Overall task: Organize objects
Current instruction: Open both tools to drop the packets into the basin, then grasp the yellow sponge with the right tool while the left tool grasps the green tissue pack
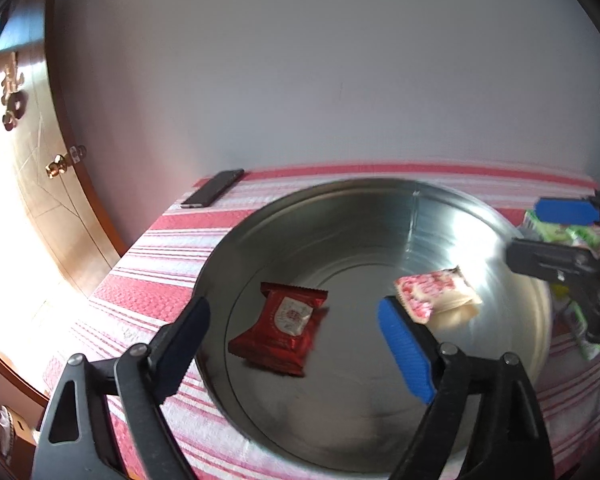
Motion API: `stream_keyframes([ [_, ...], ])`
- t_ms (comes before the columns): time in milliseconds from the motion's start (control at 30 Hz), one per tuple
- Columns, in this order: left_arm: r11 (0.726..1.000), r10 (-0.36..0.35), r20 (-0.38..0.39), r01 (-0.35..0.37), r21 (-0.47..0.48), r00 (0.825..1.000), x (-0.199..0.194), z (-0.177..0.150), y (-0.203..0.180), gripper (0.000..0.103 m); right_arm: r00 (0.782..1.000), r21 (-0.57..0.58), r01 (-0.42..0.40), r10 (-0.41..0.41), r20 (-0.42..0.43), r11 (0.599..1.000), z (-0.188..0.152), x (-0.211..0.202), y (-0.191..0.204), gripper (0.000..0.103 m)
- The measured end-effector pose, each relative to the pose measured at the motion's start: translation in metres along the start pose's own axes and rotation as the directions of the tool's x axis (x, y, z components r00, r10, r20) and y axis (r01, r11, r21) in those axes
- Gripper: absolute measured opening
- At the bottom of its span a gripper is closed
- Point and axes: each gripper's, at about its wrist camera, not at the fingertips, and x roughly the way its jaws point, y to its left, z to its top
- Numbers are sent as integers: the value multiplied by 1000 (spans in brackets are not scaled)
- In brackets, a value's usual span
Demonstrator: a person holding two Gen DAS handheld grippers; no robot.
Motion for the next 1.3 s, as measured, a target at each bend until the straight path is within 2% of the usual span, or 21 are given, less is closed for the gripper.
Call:
stream_keyframes([
  [100, 1000, -13, 45, 14, -7, 999, -18, -3, -11, 99, 999, 14, 4, -5, 34, 1000, -16, -29, -13, 73],
  [200, 999, -47, 81, 46, 14, 996, -33, -4, -28, 99, 997, 51, 38, -42, 62, 998, -38, -63, -36, 73],
  [367, 990, -134, 106, 128, 59, 985, -51, -8, -67, 100, 979, 164, 169, -185, 85, 972, -86, -115, -87, 78],
  [567, 973, -208, 85, 196, 124, 974, -57, -17, -108, 100, 965, 248, 242, -260, 42, 938, -127, -128, -118, 78],
  [800, 963, -225, 66, 212, 164, 972, -61, -21, -130, 100, 990, 210, 125, -137, 43, 970, -128, -98, -99, 78],
  [933, 963, -226, 57, 214, 166, 973, -58, -21, -131, 101, 994, 206, 99, -106, 22, 973, -126, -85, -94, 78],
  [1100, 961, -230, 40, 220, 170, 972, -56, -24, -137, 101, 994, 216, 104, -111, 23, 971, -131, -88, -98, 77],
  [1133, 960, -230, 40, 220, 173, 972, -56, -24, -138, 101, 994, 214, 100, -109, 29, 972, -130, -89, -98, 66],
  [1167, 959, -231, 40, 220, 177, 972, -56, -24, -140, 101, 994, 211, 95, -105, 36, 973, -130, -90, -97, 48],
  [1233, 957, -234, 40, 223, 188, 971, -57, -24, -145, 101, 994, 204, 81, -92, 49, 976, -131, -94, -96, 29],
  [1300, 954, -238, 41, 225, 198, 971, -59, -25, -148, 101, 996, 191, 75, -83, 35, 979, -133, -95, -95, 28],
])
